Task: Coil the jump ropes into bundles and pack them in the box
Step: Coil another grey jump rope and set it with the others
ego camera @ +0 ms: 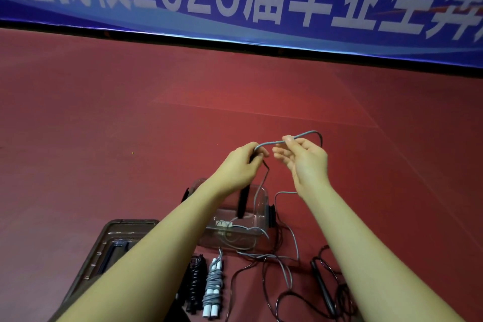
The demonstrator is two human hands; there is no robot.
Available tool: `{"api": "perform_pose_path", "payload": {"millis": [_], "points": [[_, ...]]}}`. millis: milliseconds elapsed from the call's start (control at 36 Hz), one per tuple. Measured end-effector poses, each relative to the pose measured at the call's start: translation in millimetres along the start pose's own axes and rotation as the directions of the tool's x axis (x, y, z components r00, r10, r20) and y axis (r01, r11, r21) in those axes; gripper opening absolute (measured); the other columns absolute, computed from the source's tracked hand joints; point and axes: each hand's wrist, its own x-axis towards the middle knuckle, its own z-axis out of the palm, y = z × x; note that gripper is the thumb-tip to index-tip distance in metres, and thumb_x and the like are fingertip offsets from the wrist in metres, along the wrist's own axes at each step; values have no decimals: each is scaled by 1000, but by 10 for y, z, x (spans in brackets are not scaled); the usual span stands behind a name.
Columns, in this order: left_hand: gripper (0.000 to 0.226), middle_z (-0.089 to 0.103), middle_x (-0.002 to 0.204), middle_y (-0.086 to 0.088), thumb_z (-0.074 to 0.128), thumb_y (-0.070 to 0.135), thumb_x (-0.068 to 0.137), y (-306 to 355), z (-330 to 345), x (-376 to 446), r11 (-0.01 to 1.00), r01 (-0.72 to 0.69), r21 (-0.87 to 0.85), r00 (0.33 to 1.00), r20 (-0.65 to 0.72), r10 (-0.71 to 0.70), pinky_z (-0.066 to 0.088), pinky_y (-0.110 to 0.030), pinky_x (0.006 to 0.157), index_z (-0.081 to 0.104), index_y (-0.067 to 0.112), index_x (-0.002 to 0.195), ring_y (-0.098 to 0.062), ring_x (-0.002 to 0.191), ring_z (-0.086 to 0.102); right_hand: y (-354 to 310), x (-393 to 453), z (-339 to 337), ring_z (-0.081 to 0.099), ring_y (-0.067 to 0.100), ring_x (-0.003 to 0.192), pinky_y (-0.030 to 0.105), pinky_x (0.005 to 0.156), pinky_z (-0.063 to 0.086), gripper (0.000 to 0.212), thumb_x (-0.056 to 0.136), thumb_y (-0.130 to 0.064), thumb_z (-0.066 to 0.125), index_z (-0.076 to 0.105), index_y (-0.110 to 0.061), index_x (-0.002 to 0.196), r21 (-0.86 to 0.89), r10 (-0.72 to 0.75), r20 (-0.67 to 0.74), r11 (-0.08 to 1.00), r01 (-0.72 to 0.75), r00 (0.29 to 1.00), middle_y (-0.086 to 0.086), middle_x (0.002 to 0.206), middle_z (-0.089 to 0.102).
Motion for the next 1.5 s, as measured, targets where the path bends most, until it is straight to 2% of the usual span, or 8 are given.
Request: {"api": "perform_pose_path", "payload": {"millis": [194,361,556,722,917,1167,1333,1500], "points": [[15,49,63,0,42,13,98,59,12,-20,999,-47,13,997,-53,47,34,-24,54,50,19,108,-8,50,38,83,8,-134,50,18,67,28,61,31,26,82,-29,70,57,-12,67,-795,-314,-15,580,179,949,-2,63,55],[24,59,75,-10,40,6,94,182,-26,-30,995,-75,-65,996,-62,71,32,-17,51,42,21,112,-5,48,38,143,46,-82,50,14,104,28,95,35,13,94,-18,50,62,-24,93,-683,-72,309,677,274,948,-2,104,61],[33,46,69,2,42,2,90,214,-155,-33,993,-93,-74,990,-112,84,32,-20,54,37,19,118,-4,51,38,57,-17,-70,43,14,43,23,47,37,34,98,-16,46,54,-7,66,-404,60,388,908,111,920,0,51,47],[36,47,77,-16,47,2,86,154,-189,-15,993,-83,-85,987,-145,70,42,-34,61,39,19,117,-14,60,44,-62,-31,-24,37,6,49,17,49,29,26,92,-13,57,53,-13,67,-237,-112,399,946,221,910,-2,57,47],[27,52,61,1,56,18,92,76,-74,-23,950,95,-299,972,-180,-153,50,-37,69,50,13,66,-15,60,54,-103,-96,33,37,6,52,17,50,30,21,90,-4,57,55,-12,72,-143,-182,396,956,256,900,0,60,45],[42,41,51,0,46,25,96,136,-83,-3,974,227,-18,927,-302,-222,26,-29,45,39,18,55,-17,49,35,-105,-74,5,43,6,46,22,52,37,10,89,-8,62,57,-16,91,-392,-187,411,847,358,892,-1,60,51],[22,61,75,-8,45,30,92,131,-45,-19,947,259,192,937,-288,-197,39,-32,60,57,16,80,-34,75,55,-58,-147,1,58,21,100,37,78,46,39,92,-25,57,50,-29,130,-786,-293,544,150,600,786,-5,111,60],[16,63,80,-3,53,34,88,140,-18,-38,934,210,288,942,-317,-114,40,-32,64,45,21,85,-31,76,54,-24,-77,34,62,18,81,16,76,43,25,88,0,53,70,-7,105,-609,-482,490,408,680,727,5,89,66]]}}
